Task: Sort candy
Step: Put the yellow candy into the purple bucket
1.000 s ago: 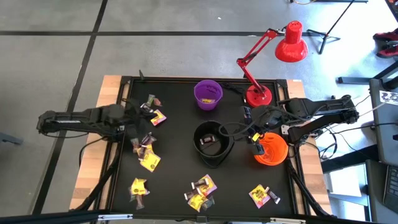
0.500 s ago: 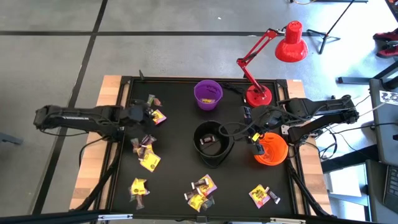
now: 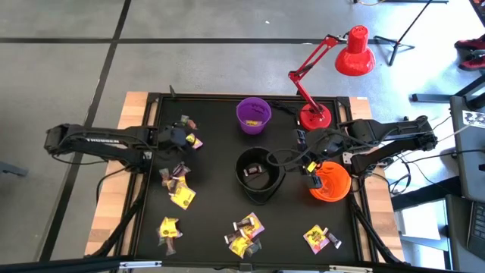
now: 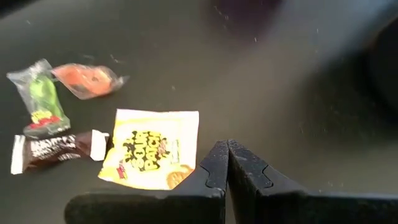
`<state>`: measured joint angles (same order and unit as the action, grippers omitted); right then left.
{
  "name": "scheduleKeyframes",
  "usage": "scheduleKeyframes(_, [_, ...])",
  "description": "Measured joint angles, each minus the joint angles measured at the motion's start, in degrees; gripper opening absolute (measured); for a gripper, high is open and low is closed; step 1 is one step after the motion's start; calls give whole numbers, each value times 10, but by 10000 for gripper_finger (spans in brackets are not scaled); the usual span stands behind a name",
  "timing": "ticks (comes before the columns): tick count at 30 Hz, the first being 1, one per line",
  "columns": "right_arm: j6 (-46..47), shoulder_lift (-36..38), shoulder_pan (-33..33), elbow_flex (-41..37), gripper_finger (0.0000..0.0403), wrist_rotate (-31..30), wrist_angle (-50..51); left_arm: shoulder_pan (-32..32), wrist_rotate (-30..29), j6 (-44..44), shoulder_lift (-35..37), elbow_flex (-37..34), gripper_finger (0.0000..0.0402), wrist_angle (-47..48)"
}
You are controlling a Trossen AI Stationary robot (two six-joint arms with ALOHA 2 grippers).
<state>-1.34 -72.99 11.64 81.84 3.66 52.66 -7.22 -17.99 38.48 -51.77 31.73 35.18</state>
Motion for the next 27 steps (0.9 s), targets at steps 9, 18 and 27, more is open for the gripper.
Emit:
scheduleKeyframes(9, [0, 0, 0, 0, 117, 0, 0, -25, 62, -33, -56, 0, 0, 3])
scheduleKeyframes(18, [0, 0, 0, 0, 117, 0, 0, -34, 54, 37, -64, 0, 0, -1])
scheduleKeyframes(27, [0, 0, 0, 0, 117, 0, 0, -34, 57, 109, -64, 0, 0, -42])
